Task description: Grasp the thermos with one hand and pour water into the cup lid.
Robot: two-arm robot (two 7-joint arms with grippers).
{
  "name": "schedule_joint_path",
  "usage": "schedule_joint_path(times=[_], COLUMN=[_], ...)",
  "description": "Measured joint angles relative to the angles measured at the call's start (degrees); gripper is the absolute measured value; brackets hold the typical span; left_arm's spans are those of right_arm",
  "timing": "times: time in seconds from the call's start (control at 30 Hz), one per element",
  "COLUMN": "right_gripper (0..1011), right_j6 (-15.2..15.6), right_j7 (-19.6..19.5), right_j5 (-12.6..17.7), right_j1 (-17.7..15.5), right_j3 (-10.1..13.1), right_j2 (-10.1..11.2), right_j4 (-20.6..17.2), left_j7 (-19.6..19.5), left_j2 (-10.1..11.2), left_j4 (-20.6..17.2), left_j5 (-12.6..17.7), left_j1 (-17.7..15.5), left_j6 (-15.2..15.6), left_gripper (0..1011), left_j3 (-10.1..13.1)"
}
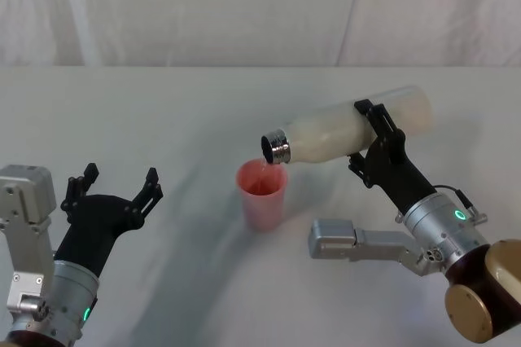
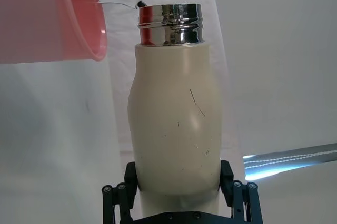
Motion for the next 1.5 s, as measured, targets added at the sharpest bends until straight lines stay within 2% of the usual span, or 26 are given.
schedule_joint_path(times=[1.5], right_gripper=[957], right_j6=[-0.5], right_j7=[0.3], right_j5=[0.1], right_j1=[0.8], right_j3=[-0.1], right_j2=[0.3], right_j4=[-0.1], left_j7=[0.0], left_j2=[0.0], left_j4=[0.0], left_j5=[0.0], left_j1=[0.0], left_j6=[0.0], left_gripper=[1001], left_j3=[0.0])
